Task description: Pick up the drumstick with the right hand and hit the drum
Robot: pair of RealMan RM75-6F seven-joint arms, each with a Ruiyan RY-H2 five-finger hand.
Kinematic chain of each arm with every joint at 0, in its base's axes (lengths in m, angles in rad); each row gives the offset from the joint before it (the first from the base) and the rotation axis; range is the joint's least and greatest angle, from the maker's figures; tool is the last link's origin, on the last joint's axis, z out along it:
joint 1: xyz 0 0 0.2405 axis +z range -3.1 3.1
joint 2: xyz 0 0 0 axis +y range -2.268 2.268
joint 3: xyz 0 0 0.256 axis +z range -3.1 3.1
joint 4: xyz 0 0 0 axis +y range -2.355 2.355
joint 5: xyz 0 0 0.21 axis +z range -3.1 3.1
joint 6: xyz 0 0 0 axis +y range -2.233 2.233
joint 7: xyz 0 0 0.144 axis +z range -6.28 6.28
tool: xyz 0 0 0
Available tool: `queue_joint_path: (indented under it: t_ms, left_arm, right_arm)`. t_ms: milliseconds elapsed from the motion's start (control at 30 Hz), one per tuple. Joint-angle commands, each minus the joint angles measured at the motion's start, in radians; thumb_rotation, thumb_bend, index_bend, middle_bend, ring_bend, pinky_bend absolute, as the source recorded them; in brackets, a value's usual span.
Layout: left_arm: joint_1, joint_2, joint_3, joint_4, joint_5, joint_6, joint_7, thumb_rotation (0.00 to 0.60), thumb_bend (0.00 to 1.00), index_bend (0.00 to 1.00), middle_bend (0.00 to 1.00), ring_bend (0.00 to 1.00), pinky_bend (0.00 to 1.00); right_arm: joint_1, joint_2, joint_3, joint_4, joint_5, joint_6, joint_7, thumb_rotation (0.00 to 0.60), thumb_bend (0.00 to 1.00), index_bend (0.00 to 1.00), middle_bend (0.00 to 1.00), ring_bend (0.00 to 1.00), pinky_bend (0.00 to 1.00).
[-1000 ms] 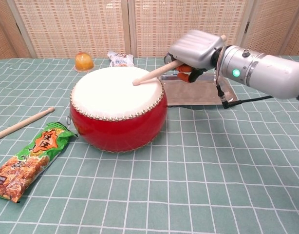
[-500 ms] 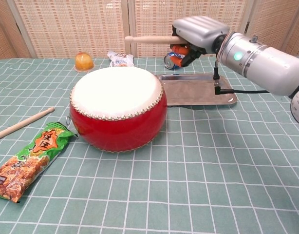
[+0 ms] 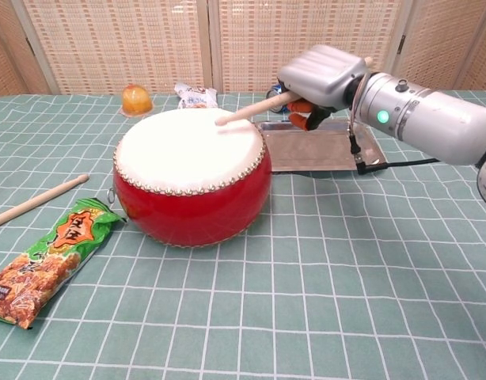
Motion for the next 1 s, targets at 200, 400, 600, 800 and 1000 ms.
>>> queue_joint_path:
  t_ms: [200, 400, 600, 800, 1000]
  left_arm:
    - [0.000, 0.001, 0.002, -0.005, 0.003, -0.001, 0.006, 0.600, 0.27, 0.00, 0.00, 0.00, 0.01]
    - [0.004, 0.009, 0.002, -0.022, 0.002, 0.006, 0.019, 0.600, 0.27, 0.00, 0.00, 0.00, 0.01]
    - [0.007, 0.018, 0.003, -0.037, -0.008, 0.001, 0.033, 0.600, 0.26, 0.00, 0.00, 0.00, 0.01]
    - [0.007, 0.022, 0.003, -0.047, -0.012, -0.002, 0.043, 0.600, 0.27, 0.00, 0.00, 0.00, 0.01]
    - [0.007, 0.024, 0.001, -0.051, -0.018, -0.006, 0.047, 0.600, 0.27, 0.00, 0.00, 0.00, 0.01]
  right_arm:
    - [-0.047, 0.011, 0.110, 0.036, 0.182, -0.099, 0.261, 0.600, 0.49, 1.00, 0.96, 0.99, 1.00]
    - [-0.016, -0.048, 0.104, 0.222, 0.208, -0.256, 0.382, 0.600, 0.48, 0.97, 0.93, 0.91, 1.00]
    - [0.042, -0.137, 0.093, 0.431, 0.177, -0.388, 0.509, 0.600, 0.44, 0.90, 0.84, 0.80, 0.89]
    - [0.089, -0.206, 0.085, 0.575, 0.136, -0.450, 0.614, 0.600, 0.40, 0.76, 0.68, 0.66, 0.79]
    - [0.120, -0.248, 0.082, 0.662, 0.110, -0.498, 0.695, 0.600, 0.37, 0.58, 0.51, 0.48, 0.62]
